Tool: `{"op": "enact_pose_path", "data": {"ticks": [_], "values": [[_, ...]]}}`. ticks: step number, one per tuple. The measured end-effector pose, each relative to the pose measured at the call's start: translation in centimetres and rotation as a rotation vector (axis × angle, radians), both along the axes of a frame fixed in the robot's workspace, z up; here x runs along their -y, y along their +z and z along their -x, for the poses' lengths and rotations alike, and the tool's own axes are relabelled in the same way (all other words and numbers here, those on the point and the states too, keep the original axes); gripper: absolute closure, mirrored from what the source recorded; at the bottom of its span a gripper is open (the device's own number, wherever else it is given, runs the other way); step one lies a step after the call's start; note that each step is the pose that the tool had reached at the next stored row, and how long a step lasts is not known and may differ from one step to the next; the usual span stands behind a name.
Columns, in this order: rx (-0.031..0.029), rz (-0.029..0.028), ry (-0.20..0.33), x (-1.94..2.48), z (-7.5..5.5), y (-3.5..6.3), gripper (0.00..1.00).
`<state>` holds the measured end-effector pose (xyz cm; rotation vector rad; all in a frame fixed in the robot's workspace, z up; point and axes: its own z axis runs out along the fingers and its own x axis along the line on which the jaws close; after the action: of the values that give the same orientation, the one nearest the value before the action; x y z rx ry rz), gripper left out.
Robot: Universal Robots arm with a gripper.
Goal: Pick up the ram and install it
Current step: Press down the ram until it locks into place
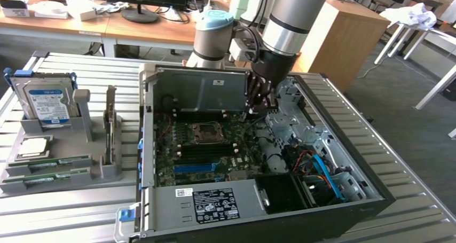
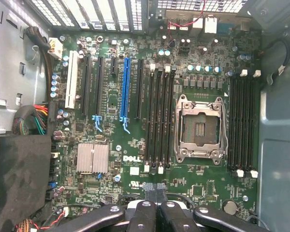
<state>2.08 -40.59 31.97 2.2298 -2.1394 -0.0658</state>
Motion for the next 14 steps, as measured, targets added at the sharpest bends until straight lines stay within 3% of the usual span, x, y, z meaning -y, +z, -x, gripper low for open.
{"op": "enact_pose_path", "data": {"ticks": [7, 11, 14], "values": [[0.0000, 0.0000, 0.000, 0.00, 0.0, 0.02, 0.90], [0.0000, -0.0001, 0.000, 0.00, 0.0, 1.72, 0.90], [0.0001, -0.0002, 0.000, 0.00, 0.0, 1.99, 0.90]]}}
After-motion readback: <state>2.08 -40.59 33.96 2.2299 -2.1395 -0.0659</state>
